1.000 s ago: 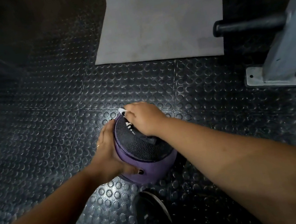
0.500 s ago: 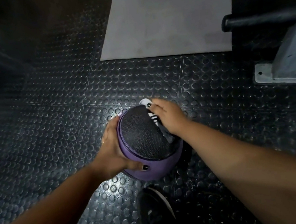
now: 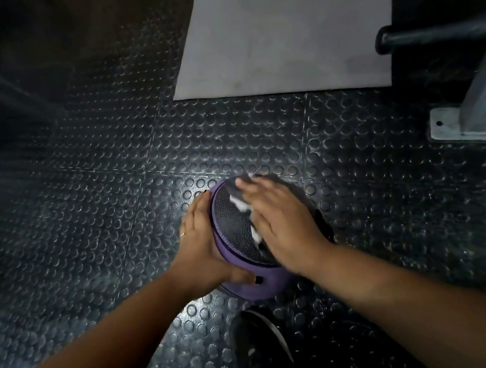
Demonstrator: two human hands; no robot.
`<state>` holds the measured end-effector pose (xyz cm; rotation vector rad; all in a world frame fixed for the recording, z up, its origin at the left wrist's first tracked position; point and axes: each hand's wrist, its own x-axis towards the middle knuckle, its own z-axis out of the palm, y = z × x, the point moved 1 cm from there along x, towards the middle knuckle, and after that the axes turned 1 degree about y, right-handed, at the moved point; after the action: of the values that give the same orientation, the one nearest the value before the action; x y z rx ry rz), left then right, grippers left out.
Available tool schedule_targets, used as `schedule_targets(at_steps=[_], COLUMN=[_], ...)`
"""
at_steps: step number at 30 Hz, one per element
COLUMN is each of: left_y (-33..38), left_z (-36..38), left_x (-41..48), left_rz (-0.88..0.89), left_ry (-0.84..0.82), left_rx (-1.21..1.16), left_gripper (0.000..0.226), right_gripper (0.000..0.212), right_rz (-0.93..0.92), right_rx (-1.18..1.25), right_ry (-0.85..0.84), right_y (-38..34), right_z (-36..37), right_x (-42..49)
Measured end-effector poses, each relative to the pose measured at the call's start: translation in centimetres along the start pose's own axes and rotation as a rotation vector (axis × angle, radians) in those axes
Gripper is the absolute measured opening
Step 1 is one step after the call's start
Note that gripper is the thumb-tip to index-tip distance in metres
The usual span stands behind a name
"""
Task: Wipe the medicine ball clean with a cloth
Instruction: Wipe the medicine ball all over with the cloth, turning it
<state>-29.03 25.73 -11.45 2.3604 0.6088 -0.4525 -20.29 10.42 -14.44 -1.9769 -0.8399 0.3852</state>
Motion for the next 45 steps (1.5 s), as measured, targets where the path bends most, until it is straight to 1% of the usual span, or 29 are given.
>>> schedule_targets(at_steps=[4, 6, 8, 11, 13, 15, 17, 18, 19, 20, 21, 22, 24, 25, 28, 31, 34, 36, 37, 39, 40, 42, 43, 44, 45], left_y=[0.5, 0.7, 0.8, 1.1, 1.4, 2.0, 2.3, 2.4, 2.4, 2.5, 2.6, 2.7, 2.5, 2.1, 0.4, -0.4, -0.8, -1.3, -1.7, -2.2, -2.4, -2.4, -2.2, -1.7, -1.1], left_z=[-0.4, -0.1, 0.2, 0.5, 0.8, 1.0, 1.0, 1.0, 0.9, 0.9, 0.9, 1.0, 0.6, 0.3, -0.8, -1.4, -1.8, -2.5, -2.8, -3.4, -3.7, -4.0, -4.1, -4.3, -4.4], left_x=[0.6, 0.6, 0.6, 0.8, 1.0, 1.0, 1.1, 1.2, 1.3, 1.5, 1.6, 1.5, 1.3, 1.3, 1.4, 1.4, 1.4, 1.7, 2.0, 2.5, 2.8, 2.9, 2.9, 2.9, 2.9], left_rz=[-0.001, 0.025, 0.039, 0.022, 0.017, 0.001, 0.002, 0.001, -0.002, -0.002, -0.004, -0.004, -0.001, -0.009, -0.079, -0.091, -0.069, -0.086, -0.11, -0.158, -0.179, -0.197, -0.198, -0.207, -0.231], left_ry=[0.005, 0.016, 0.027, 0.058, 0.063, 0.039, 0.035, 0.039, 0.044, 0.045, 0.04, 0.027, -0.006, -0.028, -0.073, -0.078, -0.108, -0.148, -0.173, -0.198, -0.201, -0.211, -0.225, -0.238, -0.224], left_rx=[-0.039, -0.015, 0.011, 0.024, 0.059, 0.092, 0.085, 0.084, 0.087, 0.086, 0.084, 0.085, 0.113, 0.115, 0.046, 0.019, -0.031, -0.09, -0.12, -0.136, -0.119, -0.031, -0.001, -0.03, -0.11], left_gripper=[0.163, 0.163, 0.164, 0.162, 0.165, 0.172, 0.172, 0.172, 0.172, 0.171, 0.17, 0.17, 0.166, 0.163, 0.165, 0.167, 0.165, 0.163, 0.164, 0.168, 0.171, 0.177, 0.179, 0.177, 0.169], right_gripper=[0.049, 0.052, 0.052, 0.052, 0.052, 0.041, 0.029, 0.028, 0.027, 0.027, 0.028, 0.029, 0.035, 0.039, 0.048, 0.057, 0.053, 0.051, 0.054, 0.058, 0.054, 0.041, 0.034, 0.029, 0.028], right_rz=[-0.301, -0.372, -0.386, -0.28, -0.145, 0.015, 0.216, 0.289, 0.327, 0.327, 0.276, 0.189, -0.009, -0.073, -0.178, -0.294, -0.304, -0.249, -0.196, -0.001, 0.125, 0.32, 0.382, 0.423, 0.448], right_rx=[-0.182, -0.244, -0.294, -0.317, -0.365, -0.424, -0.454, -0.459, -0.455, -0.463, -0.471, -0.47, -0.41, -0.363, -0.257, -0.251, -0.102, -0.014, 0.037, 0.206, 0.3, 0.389, 0.419, 0.479, 0.543], right_ry=[-0.155, -0.186, -0.194, -0.15, -0.145, -0.152, -0.208, -0.258, -0.294, -0.309, -0.29, -0.235, -0.141, -0.134, -0.181, -0.217, -0.242, -0.196, -0.153, -0.011, 0.082, 0.268, 0.338, 0.392, 0.437], right_y=[0.5, 1.4, 1.6, -0.1, -1.6, -1.8, -1.4, -1.0, -0.7, -0.5, -0.6, -0.9, -1.4, -1.6, -1.3, 0.6, 2.7, 4.3, 4.7, 5.0, 4.9, 5.0, 5.2, 5.4, 5.5], right_z=[0.6, 0.5, 0.4, 0.8, 1.0, 1.2, 0.9, 0.8, 0.9, 1.0, 1.1, 1.1, 1.0, 0.9, 0.6, 0.4, -0.7, -1.5, -1.9, -3.0, -3.7, -5.0, -5.7, -6.3, -6.7], right_x=[-4.2, -4.4, -3.5, -0.8, 2.2, 5.8, 9.2, 10.4, 11.1, 11.3, 10.8, 9.9, 6.9, 5.0, -0.1, -3.6, -6.3, -7.9, -8.4, -8.4, -7.8, -5.9, -5.0, -4.1, -3.3])
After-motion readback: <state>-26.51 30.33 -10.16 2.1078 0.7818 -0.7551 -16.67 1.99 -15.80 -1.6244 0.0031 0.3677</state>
